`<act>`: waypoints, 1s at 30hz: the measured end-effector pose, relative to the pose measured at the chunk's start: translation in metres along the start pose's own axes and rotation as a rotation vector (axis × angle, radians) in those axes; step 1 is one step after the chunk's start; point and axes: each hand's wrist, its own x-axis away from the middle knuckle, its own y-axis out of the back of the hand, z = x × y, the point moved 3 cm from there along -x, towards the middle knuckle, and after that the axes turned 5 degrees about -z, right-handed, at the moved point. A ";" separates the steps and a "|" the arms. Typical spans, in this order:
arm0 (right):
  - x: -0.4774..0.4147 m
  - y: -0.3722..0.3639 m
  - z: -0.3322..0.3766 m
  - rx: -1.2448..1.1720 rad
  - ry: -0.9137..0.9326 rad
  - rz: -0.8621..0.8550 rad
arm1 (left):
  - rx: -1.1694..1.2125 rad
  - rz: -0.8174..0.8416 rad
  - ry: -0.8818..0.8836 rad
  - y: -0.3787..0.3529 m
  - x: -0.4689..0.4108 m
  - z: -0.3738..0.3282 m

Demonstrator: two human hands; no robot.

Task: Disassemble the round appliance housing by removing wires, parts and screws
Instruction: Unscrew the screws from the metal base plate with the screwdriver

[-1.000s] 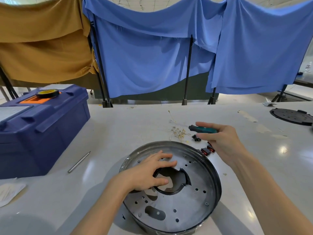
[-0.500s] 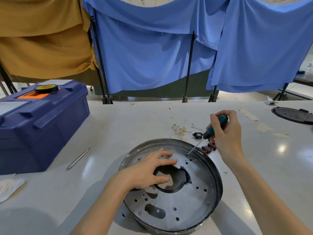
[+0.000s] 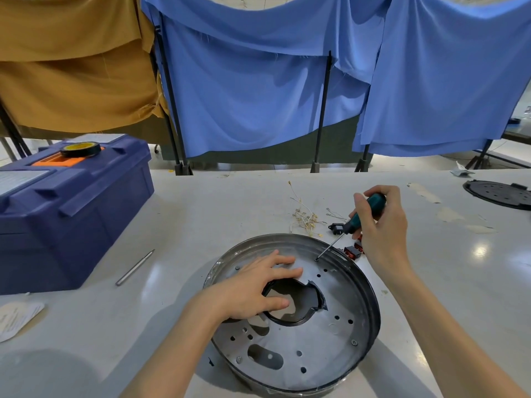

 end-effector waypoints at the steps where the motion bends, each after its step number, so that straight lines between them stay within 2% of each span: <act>1: 0.000 0.000 0.000 0.007 0.003 -0.001 | -0.003 0.001 0.000 0.000 0.000 0.000; 11: 0.000 -0.003 0.006 0.089 0.100 0.060 | -0.003 0.003 -0.004 0.001 0.000 -0.003; 18: 0.002 -0.013 0.022 0.094 0.174 0.306 | -0.015 0.020 -0.013 0.003 -0.001 -0.005; 23: -0.003 -0.020 0.032 0.105 0.185 0.360 | -0.034 0.102 -0.001 0.012 -0.005 -0.008; 26: -0.006 -0.022 0.037 0.062 0.196 0.410 | 0.025 -0.042 0.002 0.028 -0.018 -0.019; 30: -0.006 -0.026 0.041 0.006 0.214 0.448 | 0.385 -0.306 -0.019 0.039 -0.047 -0.049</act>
